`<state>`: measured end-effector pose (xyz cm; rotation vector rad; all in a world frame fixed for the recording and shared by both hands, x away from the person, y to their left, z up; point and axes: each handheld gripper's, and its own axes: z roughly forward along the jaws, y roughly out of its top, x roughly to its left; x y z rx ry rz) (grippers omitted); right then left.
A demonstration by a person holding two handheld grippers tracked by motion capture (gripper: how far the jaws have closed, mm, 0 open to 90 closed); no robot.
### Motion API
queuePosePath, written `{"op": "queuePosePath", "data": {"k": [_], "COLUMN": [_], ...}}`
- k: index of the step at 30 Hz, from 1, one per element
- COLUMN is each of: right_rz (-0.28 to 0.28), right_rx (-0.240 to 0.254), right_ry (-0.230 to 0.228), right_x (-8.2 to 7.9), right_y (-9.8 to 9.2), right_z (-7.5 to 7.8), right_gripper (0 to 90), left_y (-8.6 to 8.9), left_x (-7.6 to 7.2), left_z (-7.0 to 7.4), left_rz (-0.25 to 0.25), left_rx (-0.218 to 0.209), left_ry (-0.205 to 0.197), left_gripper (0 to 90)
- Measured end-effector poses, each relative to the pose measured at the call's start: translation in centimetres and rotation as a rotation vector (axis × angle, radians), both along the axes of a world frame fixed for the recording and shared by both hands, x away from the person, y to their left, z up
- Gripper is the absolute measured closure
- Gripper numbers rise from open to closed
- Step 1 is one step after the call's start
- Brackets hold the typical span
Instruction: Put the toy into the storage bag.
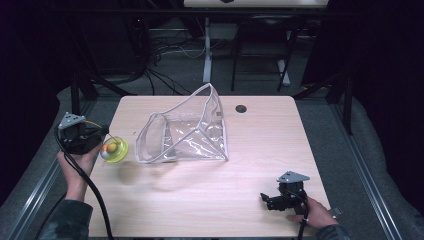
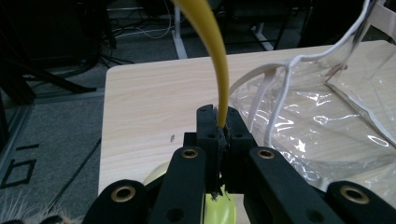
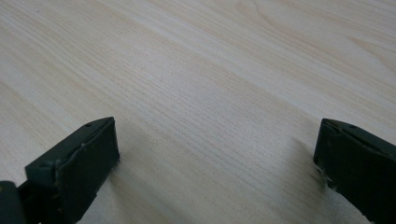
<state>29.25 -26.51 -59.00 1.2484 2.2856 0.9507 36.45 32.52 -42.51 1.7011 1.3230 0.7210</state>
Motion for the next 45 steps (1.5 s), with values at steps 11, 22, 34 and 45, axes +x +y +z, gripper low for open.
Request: {"op": "queuePosePath", "data": {"k": [11, 22, 34, 45], "right_rz": [0.0, 0.0, -0.002, -0.002], "right_rx": [-0.001, -0.001, 0.004, 0.003], "right_ry": [0.0, 0.0, -0.002, -0.002], "right_x": [0.0, 0.0, 0.0, 0.0], "right_y": [0.0, 0.0, 0.0, 0.0], "right_z": [0.0, 0.0, 0.0, 0.0], "right_gripper": [0.0, 0.0, 0.0, 0.0], "left_y": [0.2, 0.0, -0.9, -2.0], "left_x": [1.2, 1.8, 2.1, 2.0], "left_z": [1.5, 3.2, 5.8, 7.6], "left_rz": [0.017, 0.013, -0.017, -0.055], "left_rx": [-0.005, -0.014, -0.004, -0.005], "left_ry": [-0.025, -0.074, -0.112, -0.139], "left_gripper": [88.3, 88.2, 88.2, 88.2]}}
